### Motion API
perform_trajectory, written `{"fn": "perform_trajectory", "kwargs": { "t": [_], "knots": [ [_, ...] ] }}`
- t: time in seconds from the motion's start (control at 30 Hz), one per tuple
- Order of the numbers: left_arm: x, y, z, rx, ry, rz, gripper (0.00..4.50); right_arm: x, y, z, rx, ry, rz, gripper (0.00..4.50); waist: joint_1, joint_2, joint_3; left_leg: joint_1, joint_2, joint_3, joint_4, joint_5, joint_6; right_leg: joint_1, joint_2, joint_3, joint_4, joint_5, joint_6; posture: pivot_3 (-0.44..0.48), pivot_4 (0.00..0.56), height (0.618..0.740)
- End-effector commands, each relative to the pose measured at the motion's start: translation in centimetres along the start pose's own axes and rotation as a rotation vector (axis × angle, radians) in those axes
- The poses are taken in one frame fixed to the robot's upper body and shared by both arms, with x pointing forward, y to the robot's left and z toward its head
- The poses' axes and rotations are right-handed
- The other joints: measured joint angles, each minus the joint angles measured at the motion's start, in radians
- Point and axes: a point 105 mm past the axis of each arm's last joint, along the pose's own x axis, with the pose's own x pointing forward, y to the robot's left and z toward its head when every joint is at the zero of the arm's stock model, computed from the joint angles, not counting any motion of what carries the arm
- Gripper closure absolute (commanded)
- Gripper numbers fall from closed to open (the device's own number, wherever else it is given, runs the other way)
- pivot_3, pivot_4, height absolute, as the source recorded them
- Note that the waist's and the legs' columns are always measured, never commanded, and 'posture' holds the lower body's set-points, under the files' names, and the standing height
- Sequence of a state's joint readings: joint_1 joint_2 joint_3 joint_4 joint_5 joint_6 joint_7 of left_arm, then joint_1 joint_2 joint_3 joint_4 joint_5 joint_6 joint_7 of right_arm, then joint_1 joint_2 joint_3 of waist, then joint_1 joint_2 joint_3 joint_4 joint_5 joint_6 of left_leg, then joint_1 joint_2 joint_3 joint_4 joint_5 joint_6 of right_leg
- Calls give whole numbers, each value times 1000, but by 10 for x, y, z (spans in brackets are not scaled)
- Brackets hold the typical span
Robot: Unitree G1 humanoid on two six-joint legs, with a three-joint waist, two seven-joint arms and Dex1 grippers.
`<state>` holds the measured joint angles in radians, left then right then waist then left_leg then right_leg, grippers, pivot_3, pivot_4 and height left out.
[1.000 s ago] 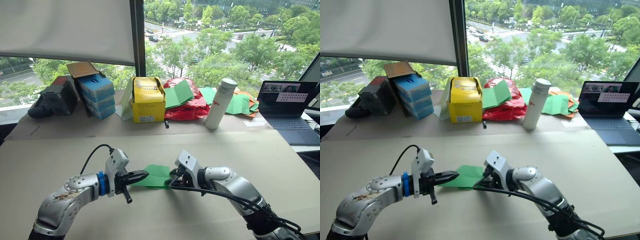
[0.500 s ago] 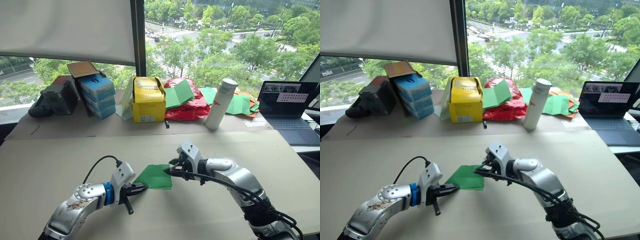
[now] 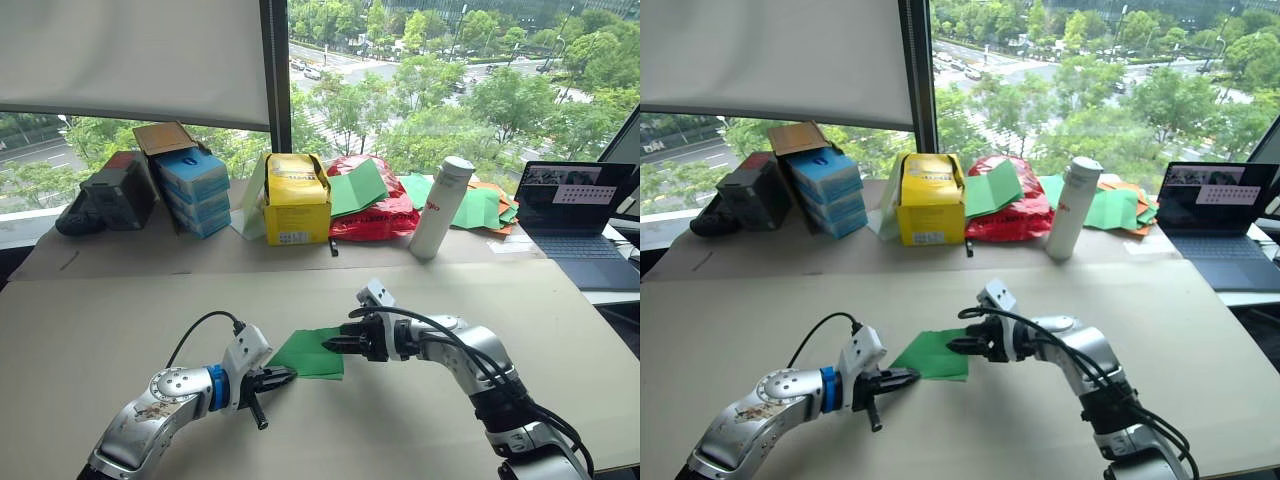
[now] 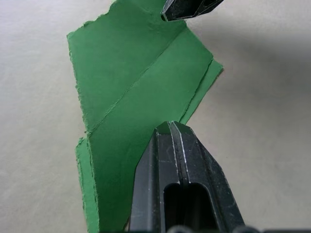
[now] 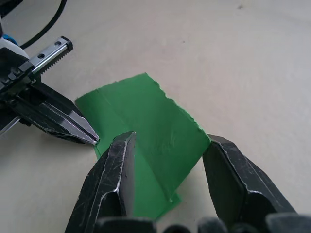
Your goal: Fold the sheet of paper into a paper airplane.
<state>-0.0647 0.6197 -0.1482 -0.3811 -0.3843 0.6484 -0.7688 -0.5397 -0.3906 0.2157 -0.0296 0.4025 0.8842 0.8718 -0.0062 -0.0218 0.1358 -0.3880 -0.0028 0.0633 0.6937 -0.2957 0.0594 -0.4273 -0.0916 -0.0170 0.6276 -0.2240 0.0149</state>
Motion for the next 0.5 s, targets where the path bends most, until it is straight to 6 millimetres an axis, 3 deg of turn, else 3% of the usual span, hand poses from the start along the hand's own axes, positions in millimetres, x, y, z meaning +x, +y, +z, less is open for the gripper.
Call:
{"fn": "perform_trajectory", "kwargs": {
  "t": [0.03,0.23,0.4,0.5],
  "knots": [
    [0,-3,2,29,-2,1,4500,-4,2,11,-6,-43,21,2481,0,0,0,0,0,0,0,0,0,0,0,0,0,0,0,0,150,740],
    [0,-3,2,34,1,-1,4500,-4,-1,9,-22,-39,-4,4430,-1,0,0,0,0,0,0,0,0,-1,0,0,0,0,0,0,150,740],
    [-1,-2,1,38,5,-3,4500,-6,5,7,-125,-52,4,4474,-1,0,0,0,0,0,0,0,0,-1,-1,0,0,0,0,0,150,740],
    [-1,-1,1,38,6,0,4500,-8,22,10,-317,-108,42,4474,-1,0,0,0,0,0,0,0,0,-1,-1,0,0,0,0,0,150,740]
  ]
}}
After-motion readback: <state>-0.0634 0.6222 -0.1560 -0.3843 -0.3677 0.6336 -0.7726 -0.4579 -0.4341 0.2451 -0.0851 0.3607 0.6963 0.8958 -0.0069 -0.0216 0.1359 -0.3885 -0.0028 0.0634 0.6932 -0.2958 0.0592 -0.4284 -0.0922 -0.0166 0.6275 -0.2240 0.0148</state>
